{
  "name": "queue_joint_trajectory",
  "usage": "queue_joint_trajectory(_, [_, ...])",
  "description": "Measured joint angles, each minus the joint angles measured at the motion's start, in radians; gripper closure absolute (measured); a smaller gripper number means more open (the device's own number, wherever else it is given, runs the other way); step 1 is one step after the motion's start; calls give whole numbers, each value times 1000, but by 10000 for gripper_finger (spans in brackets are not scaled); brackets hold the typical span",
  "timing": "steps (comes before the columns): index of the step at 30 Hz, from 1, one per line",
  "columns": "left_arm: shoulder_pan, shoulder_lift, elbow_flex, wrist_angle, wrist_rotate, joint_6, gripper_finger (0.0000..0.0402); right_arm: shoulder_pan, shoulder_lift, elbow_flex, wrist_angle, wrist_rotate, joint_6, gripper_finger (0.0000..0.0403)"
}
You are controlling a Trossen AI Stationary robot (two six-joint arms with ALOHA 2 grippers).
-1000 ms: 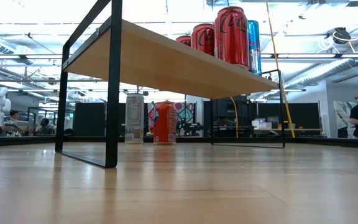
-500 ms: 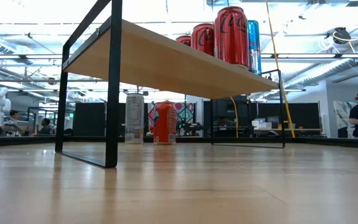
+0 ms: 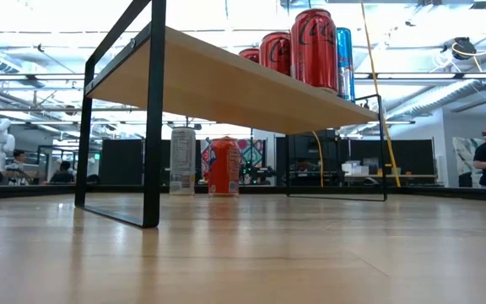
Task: Place canned beverage on shelf
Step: Put the middle orange soda can on the shelf
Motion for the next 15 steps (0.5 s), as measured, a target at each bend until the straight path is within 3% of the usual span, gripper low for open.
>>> queue_joint_trajectory(15, [-42, -31, 0, -78, 116, -237, 12, 0, -13, -2, -11, -73, -10, 135])
